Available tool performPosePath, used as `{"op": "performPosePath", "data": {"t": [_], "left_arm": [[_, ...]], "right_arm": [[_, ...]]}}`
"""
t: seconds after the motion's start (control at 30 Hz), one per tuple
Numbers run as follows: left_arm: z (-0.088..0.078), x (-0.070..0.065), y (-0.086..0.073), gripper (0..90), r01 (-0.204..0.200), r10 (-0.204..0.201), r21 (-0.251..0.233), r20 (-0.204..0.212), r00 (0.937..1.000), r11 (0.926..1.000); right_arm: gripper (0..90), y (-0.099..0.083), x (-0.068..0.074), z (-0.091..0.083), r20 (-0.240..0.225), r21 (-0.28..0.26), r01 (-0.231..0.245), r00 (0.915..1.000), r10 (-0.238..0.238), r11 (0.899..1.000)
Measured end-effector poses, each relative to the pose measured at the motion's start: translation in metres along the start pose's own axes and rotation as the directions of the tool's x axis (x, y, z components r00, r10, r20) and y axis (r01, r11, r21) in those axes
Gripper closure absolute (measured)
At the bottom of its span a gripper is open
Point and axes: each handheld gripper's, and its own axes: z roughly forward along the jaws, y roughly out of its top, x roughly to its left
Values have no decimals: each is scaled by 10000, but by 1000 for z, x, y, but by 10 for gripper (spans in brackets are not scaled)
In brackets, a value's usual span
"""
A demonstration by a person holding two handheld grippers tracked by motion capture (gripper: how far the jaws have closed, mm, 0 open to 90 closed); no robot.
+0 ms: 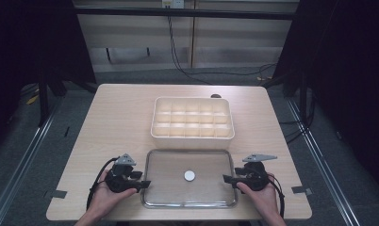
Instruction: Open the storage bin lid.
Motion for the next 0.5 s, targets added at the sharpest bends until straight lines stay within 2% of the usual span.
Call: {"op": "performPosePath", "data": {"t": [0.03, 0.07, 0.1, 0.2, 0.33, 0.37, 0.43, 0.5], "left_arm": [[-1, 3, 0, 425, 156, -157, 37, 354, 9992, 9999], [-1, 3, 0, 426, 297, -296, -26, 351, 9989, 9996], [-1, 3, 0, 421, 209, -209, 18, 108, 9997, 9998], [-5, 5, 0, 380, 296, -295, -129, 125, 9995, 9995], [-14, 4, -1, 355, 325, -333, -688, -105, 9994, 9971], [-18, 5, -1, 348, 172, -185, -704, -186, 9997, 9974], [-22, 6, -2, 338, 136, -156, -820, -233, 9996, 9965], [-33, 4, -7, 327, 164, -209, -1344, -321, 9993, 9908]], "right_arm": [[349, 0, -1, -1, -10, -149, 29, 10000, -29, 9999], [348, 0, -2, -3, -94, -224, -18, 10000, 16, 9997], [347, 0, -2, -4, -174, -300, -6, 9998, 1, 9995], [338, 0, -3, -7, -293, -552, -5, 9996, -11, 9985], [316, 0, -2, -16, -650, -1227, 50, 9978, -131, 9924], [305, 0, -2, -20, -745, -1354, 20, 9971, -122, 9908], [289, -1, -2, -24, -862, -1495, -22, 9962, -108, 9888], [252, -4, 0, -34, -945, -1813, -29, 9954, -145, 9834]]}}
